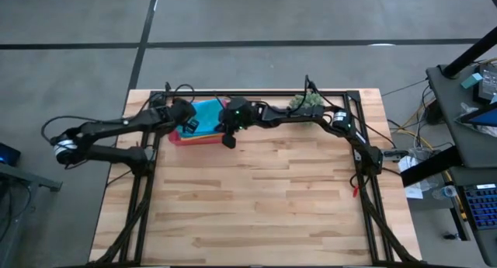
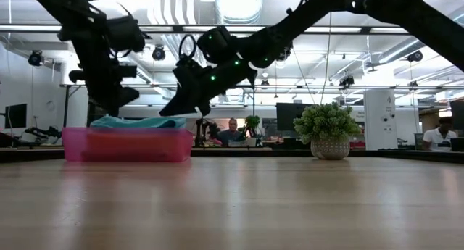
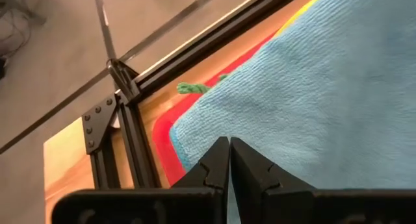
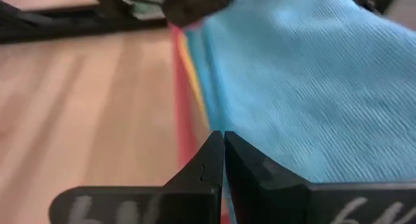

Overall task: Fold microfiber towels
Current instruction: Return to Home Position

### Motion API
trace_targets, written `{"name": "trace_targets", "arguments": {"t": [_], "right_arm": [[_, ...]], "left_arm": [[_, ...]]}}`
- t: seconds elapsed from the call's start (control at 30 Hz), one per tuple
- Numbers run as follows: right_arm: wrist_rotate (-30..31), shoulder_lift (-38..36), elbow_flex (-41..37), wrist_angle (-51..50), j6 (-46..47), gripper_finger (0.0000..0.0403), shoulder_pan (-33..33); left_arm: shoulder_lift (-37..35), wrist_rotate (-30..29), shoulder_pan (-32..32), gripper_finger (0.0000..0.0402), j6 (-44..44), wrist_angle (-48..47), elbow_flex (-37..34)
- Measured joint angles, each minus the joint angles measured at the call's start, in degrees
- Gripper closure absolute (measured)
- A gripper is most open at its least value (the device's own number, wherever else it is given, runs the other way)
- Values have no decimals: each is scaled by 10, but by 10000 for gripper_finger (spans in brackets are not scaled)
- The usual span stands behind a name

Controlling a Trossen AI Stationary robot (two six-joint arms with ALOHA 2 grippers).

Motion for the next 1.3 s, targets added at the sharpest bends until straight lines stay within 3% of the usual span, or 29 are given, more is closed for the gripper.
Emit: {"name": "trace_targets", "arguments": {"t": [0.17, 0.43, 0.63, 0.77, 0.9, 1.07, 1.3], "right_arm": [[54, 0, -24, -3, 0, 394, 0], [54, 0, -32, 0, -1, 394, 0], [56, -17, -32, -8, -2, 394, 2], [56, -43, -45, -12, -21, 394, 12], [56, -90, -102, 7, -29, 394, 28], [55, -194, -227, 77, -47, 394, 51], [54, -336, -406, 180, -70, 394, 69]], "left_arm": [[40, -3, 23, 401, 10, 11, 0], [76, -7, 36, 401, 11, 12, 3], [46, -12, 28, 402, 24, -4, 29], [-6, 33, 1, 402, 24, -19, 51], [-78, 75, -70, 402, 9, 12, 56], [-160, 81, -229, 401, -6, 100, 37], [-193, 84, -439, 401, 95, 250, -14]]}}
